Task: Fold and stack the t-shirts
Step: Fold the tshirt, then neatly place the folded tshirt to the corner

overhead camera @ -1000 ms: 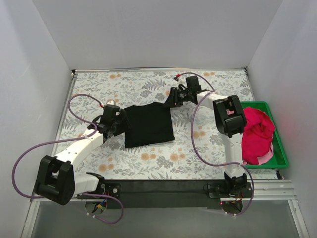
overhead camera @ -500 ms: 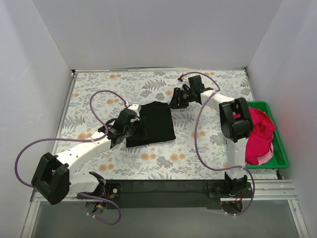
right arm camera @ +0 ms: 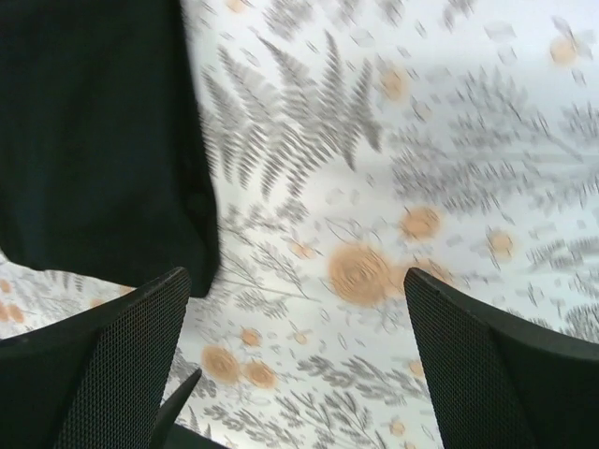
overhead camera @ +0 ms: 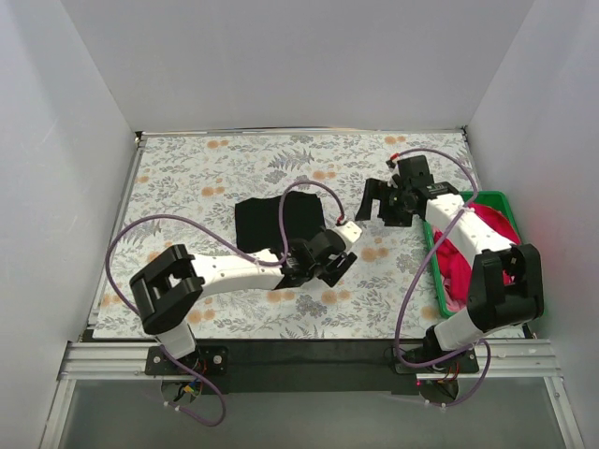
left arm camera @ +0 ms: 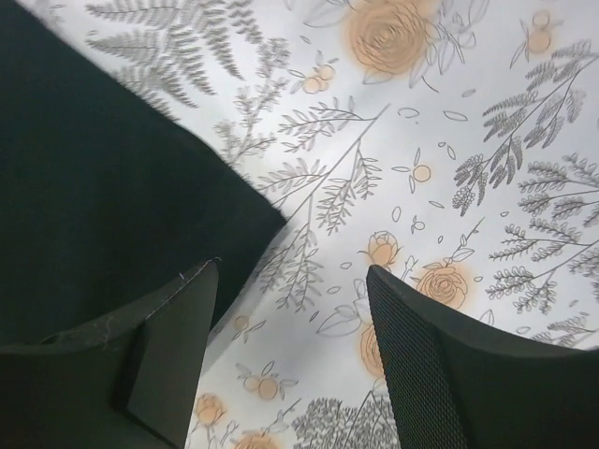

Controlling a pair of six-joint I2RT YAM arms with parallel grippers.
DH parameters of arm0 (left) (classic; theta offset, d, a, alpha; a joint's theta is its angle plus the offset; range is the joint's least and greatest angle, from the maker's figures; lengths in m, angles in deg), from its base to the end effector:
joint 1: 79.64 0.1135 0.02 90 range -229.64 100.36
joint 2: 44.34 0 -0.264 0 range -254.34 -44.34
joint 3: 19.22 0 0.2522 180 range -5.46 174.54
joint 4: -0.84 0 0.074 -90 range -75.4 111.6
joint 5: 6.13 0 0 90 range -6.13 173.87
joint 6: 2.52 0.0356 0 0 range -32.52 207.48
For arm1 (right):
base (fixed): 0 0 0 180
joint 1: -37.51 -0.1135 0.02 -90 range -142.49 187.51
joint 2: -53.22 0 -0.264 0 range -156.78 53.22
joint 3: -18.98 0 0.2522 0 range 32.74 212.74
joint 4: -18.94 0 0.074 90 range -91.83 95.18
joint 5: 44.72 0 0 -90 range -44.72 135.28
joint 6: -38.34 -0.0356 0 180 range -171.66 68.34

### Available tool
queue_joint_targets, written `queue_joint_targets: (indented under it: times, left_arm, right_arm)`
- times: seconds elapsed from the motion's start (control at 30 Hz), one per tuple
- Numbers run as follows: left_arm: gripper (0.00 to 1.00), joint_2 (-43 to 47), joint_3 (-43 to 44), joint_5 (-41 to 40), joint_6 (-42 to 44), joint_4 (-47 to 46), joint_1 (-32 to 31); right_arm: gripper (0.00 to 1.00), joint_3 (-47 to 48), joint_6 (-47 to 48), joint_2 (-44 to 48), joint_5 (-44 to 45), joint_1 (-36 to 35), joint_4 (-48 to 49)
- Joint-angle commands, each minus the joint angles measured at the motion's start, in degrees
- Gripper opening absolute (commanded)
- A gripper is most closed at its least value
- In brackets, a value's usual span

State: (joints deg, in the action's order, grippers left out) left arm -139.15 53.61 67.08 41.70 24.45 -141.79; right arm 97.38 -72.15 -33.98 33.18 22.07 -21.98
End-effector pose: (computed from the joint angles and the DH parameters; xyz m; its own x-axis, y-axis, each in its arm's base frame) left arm 0.1734 -0.3061 0.2050 -0.7717 -0.0081 -0.6359 0.2853 0.8892 -0.3576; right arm 0.3129 0.0942 0.2556 -0.8257 0.1270 -0.5496 -0.1088 0.9202 0.3761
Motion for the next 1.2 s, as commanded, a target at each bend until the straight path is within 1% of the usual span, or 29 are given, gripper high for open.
queue_joint_targets:
  times: [0.0, 0.13, 0.2, 0.33, 0.43, 0.47, 0.57, 0.6, 0.67, 0.7, 0.73, 0.83, 0.87, 0.93, 1.03, 1.07, 1.17]
  left_arm:
    - [0.61, -3.0, 2.9, -5.8, 6.0, -3.7, -1.7]
    - [0.58, -6.7, 4.1, -8.3, 8.6, -5.4, -2.0]
    - [0.57, -8.4, 4.2, -9.1, 10.2, -5.7, -2.0]
    - [0.54, -10.0, 3.7, -10.9, 11.8, -5.8, -2.0]
    - [0.48, -11.2, 3.4, -11.7, 12.1, -5.8, -2.0]
    - [0.42, -11.3, 3.2, -11.9, 12.1, -5.8, -2.0]
    - [0.26, -10.8, 2.6, -12.1, 10.8, -6.2, -2.0]
    - [0.13, -10.2, 2.3, -12.6, 10.3, -6.6, -2.0]
    - [0.05, -8.6, 1.2, -12.7, 8.3, -7.7, -1.9]
    - [0.01, -7.9, 0.8, -12.4, 7.6, -8.2, -1.7]
    - [0.00, -7.2, 0.1, -12.0, 5.9, -8.6, -1.4]
    - [0.00, -4.1, -0.8, -10.3, 2.9, -8.9, -0.1]
    - [0.00, -3.6, -1.5, -9.8, 2.3, -9.2, 0.5]
    - [0.00, -2.1, -1.8, -8.3, 1.1, -9.5, 1.1]
    - [0.00, -1.1, -2.1, -7.1, 0.0, -9.5, 1.8]
    - [0.00, -0.9, -2.3, -6.9, -0.7, -9.4, 1.9]
    - [0.00, -0.2, -2.6, -6.8, -1.9, -9.5, 2.4]
  right_arm:
    - [0.86, -2.8, -0.9, 2.4, 1.0, 2.3, -3.0]
    - [0.85, -5.0, -0.5, 3.2, -2.8, 3.4, -2.7]
    - [0.85, -5.8, -0.5, 3.3, -3.4, 3.4, -2.5]
    - [0.83, -8.1, -0.7, 3.6, -7.6, 3.4, 0.1]
    - [0.82, -10.1, -0.9, 3.7, -10.5, 3.5, 3.2]
    - [0.82, -10.5, -1.5, 3.7, -11.1, 3.4, 4.3]
    - [0.82, -13.1, -3.4, 3.5, -14.6, 3.3, 9.2]
    - [0.82, -14.7, -5.3, 3.2, -15.8, 3.3, 10.8]
    - [0.82, -16.6, -8.1, 2.6, -19.5, 3.3, 16.8]
    - [0.82, -18.2, -11.1, 2.5, -20.5, 3.3, 19.1]
    - [0.83, -19.1, -12.6, 2.3, -22.0, 3.2, 23.2]
    - [0.84, -22.4, -18.3, 1.6, -23.8, 3.1, 29.9]
    - [0.83, -23.1, -19.6, 0.8, -24.4, 3.0, 34.3]
    - [0.84, -23.9, -20.9, -0.2, -23.1, 2.1, 36.0]
    - [0.83, -25.2, -24.4, -2.8, -23.6, 0.4, 42.1]
    - [0.83, -25.4, -25.5, -3.9, -23.5, 0.0, 45.5]
    - [0.84, -26.9, -29.4, -5.5, -21.5, -1.7, 50.1]
